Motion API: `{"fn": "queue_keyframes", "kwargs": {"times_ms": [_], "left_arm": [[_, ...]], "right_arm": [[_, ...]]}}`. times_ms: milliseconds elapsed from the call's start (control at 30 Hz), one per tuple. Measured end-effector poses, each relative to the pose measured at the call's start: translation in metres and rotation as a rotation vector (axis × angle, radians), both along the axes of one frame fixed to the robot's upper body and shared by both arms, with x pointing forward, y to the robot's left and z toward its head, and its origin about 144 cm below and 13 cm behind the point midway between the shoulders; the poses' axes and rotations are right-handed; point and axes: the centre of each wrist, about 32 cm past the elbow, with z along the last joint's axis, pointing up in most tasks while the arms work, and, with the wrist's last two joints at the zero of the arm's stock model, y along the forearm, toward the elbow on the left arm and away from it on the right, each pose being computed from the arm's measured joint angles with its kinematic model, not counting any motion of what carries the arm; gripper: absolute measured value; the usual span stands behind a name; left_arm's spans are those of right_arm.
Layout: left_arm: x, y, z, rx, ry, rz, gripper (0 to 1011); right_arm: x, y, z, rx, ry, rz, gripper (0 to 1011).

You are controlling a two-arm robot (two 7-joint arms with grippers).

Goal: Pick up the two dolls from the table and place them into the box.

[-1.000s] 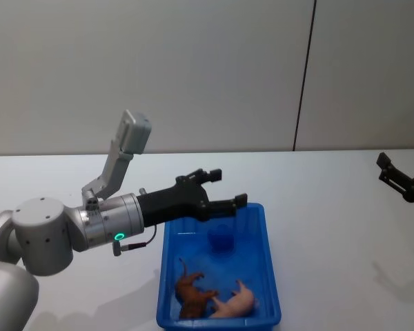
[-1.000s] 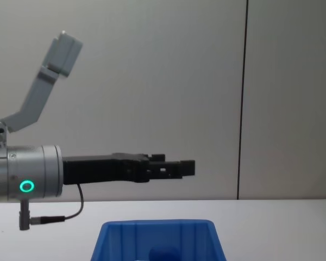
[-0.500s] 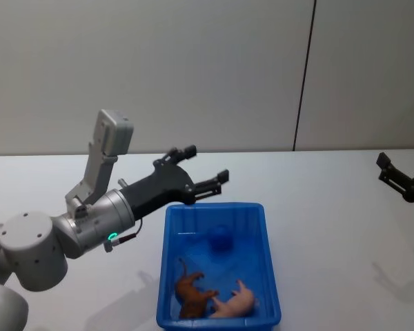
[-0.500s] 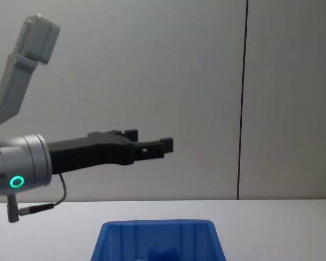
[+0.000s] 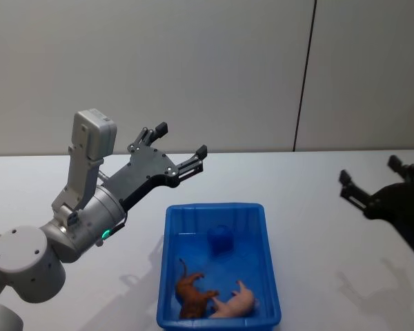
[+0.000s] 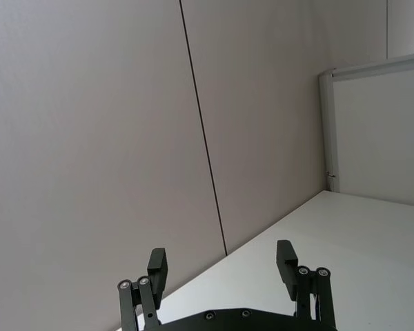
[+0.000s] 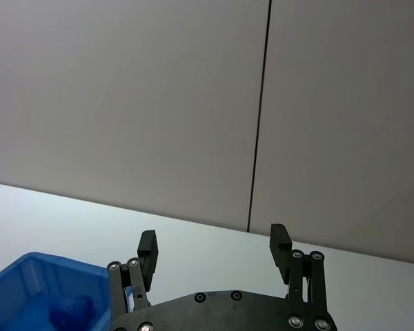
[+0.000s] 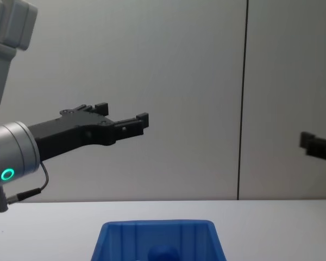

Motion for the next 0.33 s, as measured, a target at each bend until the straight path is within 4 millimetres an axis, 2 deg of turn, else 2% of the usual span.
{"fn": "queue_keyframes", "kwargs": {"times_ms": [200,333], "left_arm": [[-0.002,-0.002,0.000,0.005,0.001,0.007,1001],[-0.005,-0.008,0.000,0.015,0.004,0.023,1001]], "right_arm": [[-0.006,0.015,0.001,-0.004,0.014,-0.005,1001],[-0.007,0.017,0.001,-0.005,0.016,-0.006,1001]]}}
